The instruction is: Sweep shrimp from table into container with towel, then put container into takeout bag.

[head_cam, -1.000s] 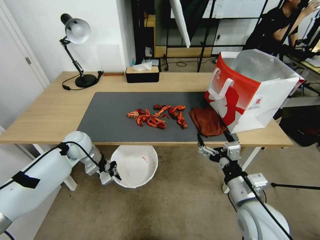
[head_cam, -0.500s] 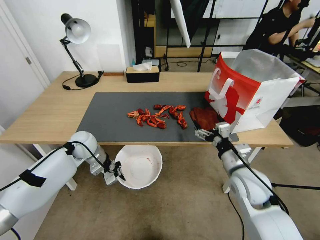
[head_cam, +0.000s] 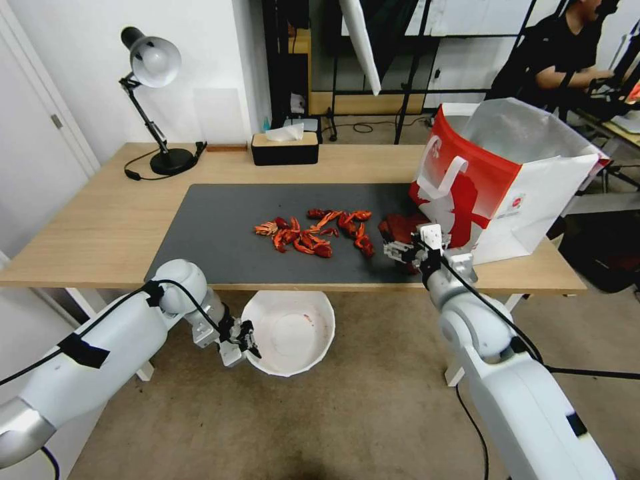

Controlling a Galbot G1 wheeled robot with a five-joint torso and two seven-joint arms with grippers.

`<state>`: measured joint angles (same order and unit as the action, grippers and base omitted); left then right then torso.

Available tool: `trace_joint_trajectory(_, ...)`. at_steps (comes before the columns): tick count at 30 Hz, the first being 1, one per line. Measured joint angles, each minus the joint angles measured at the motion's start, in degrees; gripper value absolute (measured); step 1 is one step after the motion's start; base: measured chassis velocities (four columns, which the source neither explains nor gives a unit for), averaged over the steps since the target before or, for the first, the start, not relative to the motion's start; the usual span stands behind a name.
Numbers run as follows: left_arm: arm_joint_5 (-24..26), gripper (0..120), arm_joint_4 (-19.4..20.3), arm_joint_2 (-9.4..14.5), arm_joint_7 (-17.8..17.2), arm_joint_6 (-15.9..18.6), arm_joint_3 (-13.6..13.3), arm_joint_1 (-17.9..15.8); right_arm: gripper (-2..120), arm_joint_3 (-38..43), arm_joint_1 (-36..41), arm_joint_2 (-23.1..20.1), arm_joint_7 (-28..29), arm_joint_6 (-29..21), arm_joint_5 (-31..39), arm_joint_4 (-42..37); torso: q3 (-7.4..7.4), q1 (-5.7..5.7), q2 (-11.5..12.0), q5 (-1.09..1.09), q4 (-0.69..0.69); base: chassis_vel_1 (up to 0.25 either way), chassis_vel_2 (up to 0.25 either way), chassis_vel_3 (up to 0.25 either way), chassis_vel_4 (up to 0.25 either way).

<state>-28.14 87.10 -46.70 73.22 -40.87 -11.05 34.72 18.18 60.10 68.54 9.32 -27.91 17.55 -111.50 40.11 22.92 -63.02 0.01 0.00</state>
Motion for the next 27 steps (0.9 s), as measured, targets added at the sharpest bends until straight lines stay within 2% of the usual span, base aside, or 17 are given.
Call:
trace_joint_trajectory(2, -0.03, 0, 0.2, -0.58, -0.06, -0.1, -0.64, -0.39, 100, -1.77, -3.43, 0.1, 4.96, -4.76, 3.6, 2.28, 0.0, 0.0, 0.0, -0.01, 0.01, 0.0, 0.0, 0.0, 0.0)
trace_joint_trajectory(7, -0.26, 0, 0.44, -1.23, -0.06, -0.24, -1.3, -0.89, 100, -3.06, -6.42, 0.41, 9.52, -7.98, 4.72, 4.99, 0.0, 0.0, 0.0, -0.01, 0.0, 0.0, 0.0, 0.0, 0.0)
trace_joint_trajectory(9, -0.42, 0, 0.75, -1.39, -0.06, -0.31, -1.66, -1.06, 100, -3.13, -7.34, 0.79, 13.37, -9.49, 6.0, 6.07, 0.0, 0.0, 0.0, -0.01, 0.0, 0.0, 0.0, 0.0, 0.0)
trace_joint_trajectory(18, -0.79, 0, 1.16, -1.67, -0.08, -0.46, -2.08, -0.91, 100, -1.85, -6.96, 0.95, 16.23, -10.87, 10.52, 6.39, 0.0, 0.0, -0.01, 0.0, 0.0, 0.0, 0.0, 0.0, 0.0)
trace_joint_trajectory(27, -0.82, 0, 1.6, -1.28, -0.33, -0.52, -2.1, -0.44, 100, 1.19, -3.11, 0.38, 13.06, -11.26, 9.92, 3.53, -0.01, -0.01, -0.01, 0.0, 0.0, 0.0, 0.0, 0.0, 0.0)
